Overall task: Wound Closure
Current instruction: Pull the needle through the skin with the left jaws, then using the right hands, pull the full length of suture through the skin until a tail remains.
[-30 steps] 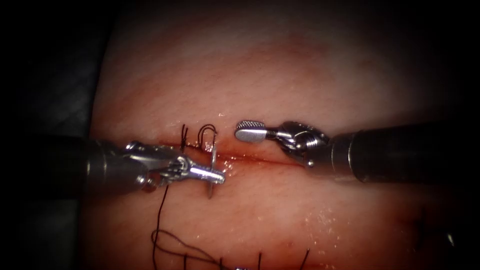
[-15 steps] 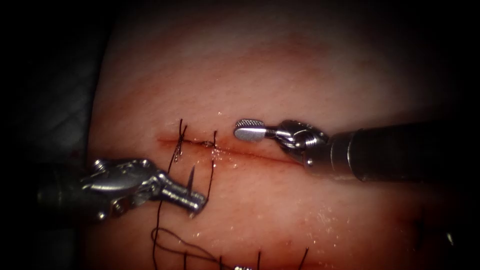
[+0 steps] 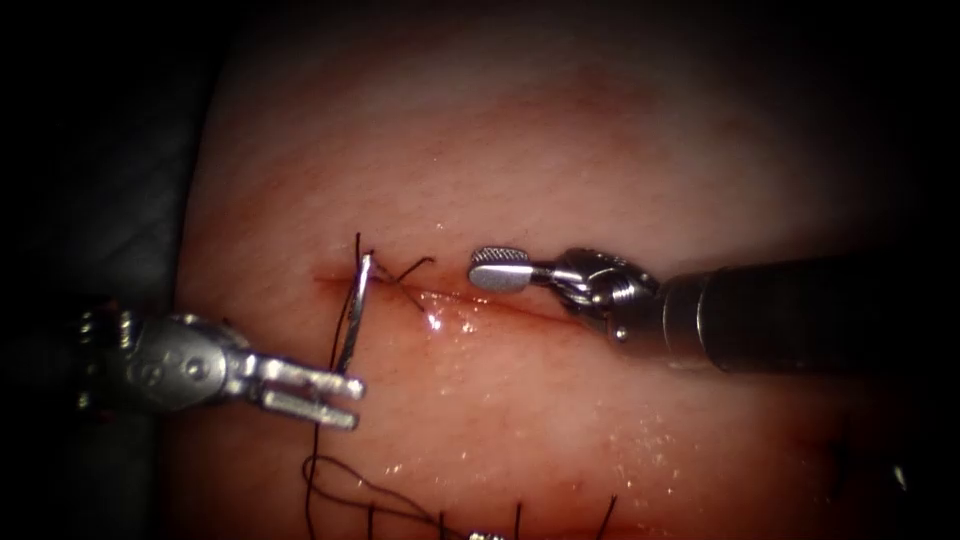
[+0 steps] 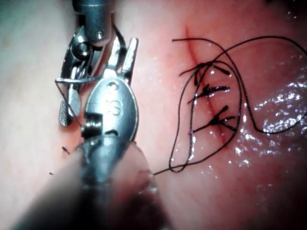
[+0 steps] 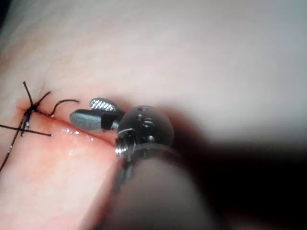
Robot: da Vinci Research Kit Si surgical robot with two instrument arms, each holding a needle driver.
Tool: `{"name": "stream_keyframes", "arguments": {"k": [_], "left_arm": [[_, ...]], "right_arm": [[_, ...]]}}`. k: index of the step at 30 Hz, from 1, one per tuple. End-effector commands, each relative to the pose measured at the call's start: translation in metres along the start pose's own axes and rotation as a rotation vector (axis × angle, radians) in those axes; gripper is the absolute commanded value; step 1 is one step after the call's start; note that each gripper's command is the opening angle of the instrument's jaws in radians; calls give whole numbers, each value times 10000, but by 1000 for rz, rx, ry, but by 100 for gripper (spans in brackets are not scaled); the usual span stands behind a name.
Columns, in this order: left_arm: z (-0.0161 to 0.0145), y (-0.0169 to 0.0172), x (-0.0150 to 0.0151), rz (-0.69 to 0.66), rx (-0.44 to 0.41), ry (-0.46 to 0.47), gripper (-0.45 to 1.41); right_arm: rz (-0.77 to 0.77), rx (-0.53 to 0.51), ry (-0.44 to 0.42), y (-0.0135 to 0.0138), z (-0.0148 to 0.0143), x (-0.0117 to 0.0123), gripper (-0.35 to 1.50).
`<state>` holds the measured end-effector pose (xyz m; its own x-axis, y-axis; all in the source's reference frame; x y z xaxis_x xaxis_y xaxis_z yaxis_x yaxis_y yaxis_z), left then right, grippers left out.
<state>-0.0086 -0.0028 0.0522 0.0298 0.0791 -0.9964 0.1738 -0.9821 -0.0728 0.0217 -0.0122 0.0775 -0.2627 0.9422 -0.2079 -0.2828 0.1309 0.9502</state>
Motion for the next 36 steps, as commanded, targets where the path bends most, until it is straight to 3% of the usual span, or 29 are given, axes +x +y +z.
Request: {"name": "stream_keyframes", "arguments": {"k": [1, 4, 7, 8, 11, 16, 26, 31, 34, 35, 36], "left_arm": [[4, -1, 0, 32, 12, 3, -45], [0, -5, 9, 93, 46, -10, -45], [-7, -10, 17, 147, 84, -13, -45], [-13, -12, 23, 187, 106, -16, -45], [-20, -9, 30, 206, 124, -20, -45], [-22, 6, 39, 220, 120, -29, -45], [-10, 34, 22, 247, 115, -29, -45], [-11, 35, 21, 243, 112, -23, -45], [-11, 36, 22, 244, 111, -24, -45], [-11, 37, 22, 244, 111, -24, -45], [-11, 37, 22, 244, 110, -21, -45]], "right_arm": [[-27, -7, -9, -1, 5, -6, 54], [-121, -26, -27, -11, 3, -6, 49], [-214, -37, -30, -25, 2, -3, 69], [-281, -42, -28, -37, 2, -2, 90], [-403, -62, -51, -54, 3, -4, 96], [-591, -107, -124, -82, 17, -15, 84], [-742, -154, -173, -87, 50, -33, 84], [-801, -165, -182, -82, 59, -31, 76], [-831, -173, -198, -77, 60, -33, 61], [-832, -174, -201, -77, 61, -34, 42], [-860, -204, -212, -75, 62, -35, 1]]}}
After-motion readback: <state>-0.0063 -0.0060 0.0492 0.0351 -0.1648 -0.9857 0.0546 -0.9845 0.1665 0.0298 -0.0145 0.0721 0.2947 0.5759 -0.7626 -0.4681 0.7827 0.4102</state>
